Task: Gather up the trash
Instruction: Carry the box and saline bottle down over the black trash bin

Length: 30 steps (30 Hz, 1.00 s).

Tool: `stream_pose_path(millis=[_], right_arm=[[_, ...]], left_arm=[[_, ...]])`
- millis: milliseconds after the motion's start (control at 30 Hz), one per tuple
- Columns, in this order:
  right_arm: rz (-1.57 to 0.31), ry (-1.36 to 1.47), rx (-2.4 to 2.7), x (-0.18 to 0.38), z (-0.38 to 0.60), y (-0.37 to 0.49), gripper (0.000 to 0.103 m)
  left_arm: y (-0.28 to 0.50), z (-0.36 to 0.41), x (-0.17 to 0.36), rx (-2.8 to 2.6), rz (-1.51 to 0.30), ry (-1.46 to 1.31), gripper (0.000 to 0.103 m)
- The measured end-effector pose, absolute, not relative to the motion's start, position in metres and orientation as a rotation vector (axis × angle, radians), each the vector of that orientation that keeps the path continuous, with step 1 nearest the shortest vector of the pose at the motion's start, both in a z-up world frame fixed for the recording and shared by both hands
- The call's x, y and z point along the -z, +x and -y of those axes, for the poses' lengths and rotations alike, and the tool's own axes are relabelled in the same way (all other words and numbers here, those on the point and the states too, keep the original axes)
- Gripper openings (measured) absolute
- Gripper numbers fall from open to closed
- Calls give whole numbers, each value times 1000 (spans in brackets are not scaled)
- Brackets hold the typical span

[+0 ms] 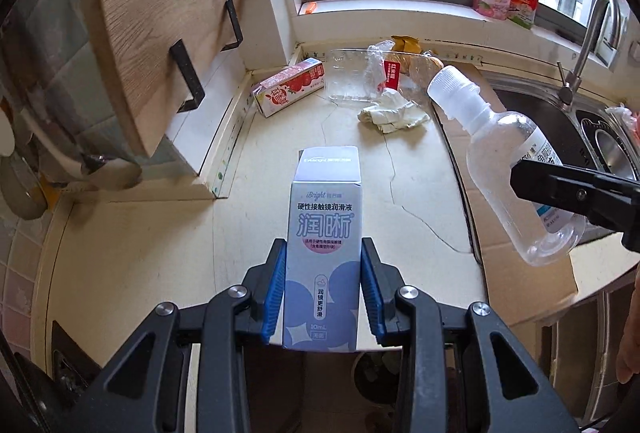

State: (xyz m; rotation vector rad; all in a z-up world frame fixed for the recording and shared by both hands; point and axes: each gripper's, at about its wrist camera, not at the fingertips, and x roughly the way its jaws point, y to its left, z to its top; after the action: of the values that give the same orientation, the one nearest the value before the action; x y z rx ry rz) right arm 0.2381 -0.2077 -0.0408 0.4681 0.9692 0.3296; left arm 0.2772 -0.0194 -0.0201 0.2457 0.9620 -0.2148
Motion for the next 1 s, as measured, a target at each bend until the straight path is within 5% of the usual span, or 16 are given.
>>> stream_pose_path(millis=[533,1000], right_arm=[[-1135,495,-280,111,155,86,54],[-1475,501,-201,287,140,54,55]], left_arm=[[140,-20,120,267,-1091,143,33],[121,-16,321,256,-1449,33,34]])
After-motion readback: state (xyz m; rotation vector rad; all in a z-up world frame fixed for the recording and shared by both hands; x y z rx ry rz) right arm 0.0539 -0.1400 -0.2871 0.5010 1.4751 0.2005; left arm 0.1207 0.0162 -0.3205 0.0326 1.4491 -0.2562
